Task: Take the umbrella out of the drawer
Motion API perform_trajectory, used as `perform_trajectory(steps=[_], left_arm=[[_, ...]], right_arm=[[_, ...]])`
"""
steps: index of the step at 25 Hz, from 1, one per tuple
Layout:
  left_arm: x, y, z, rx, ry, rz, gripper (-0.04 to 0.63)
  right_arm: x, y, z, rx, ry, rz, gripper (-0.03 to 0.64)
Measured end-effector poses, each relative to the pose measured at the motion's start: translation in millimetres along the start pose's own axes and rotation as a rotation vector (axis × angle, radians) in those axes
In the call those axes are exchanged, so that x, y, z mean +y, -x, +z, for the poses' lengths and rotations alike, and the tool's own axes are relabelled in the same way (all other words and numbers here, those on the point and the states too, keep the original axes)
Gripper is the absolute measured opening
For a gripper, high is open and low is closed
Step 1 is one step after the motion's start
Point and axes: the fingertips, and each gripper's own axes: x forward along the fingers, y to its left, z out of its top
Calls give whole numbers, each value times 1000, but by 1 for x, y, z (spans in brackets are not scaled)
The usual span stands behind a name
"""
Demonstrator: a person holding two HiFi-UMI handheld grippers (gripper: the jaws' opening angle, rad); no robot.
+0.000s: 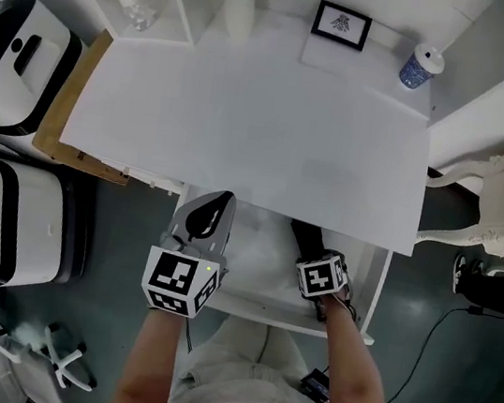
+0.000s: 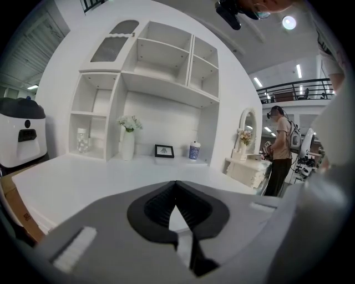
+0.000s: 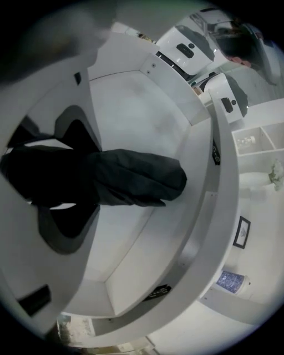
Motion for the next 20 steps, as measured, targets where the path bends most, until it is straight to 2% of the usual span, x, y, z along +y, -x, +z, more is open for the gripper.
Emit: perform_trajectory(steps=[8, 12, 20], left_arm=[[-4, 1, -4, 8, 3, -1, 9], [-9, 4, -8, 13, 0, -8, 9], [-16, 13, -5, 3, -1, 5, 9]], right_arm=[[4, -4, -3, 4, -26, 47, 282], [6, -5, -2, -3, 25, 44, 244], [16, 4, -4, 8, 116, 85, 238]])
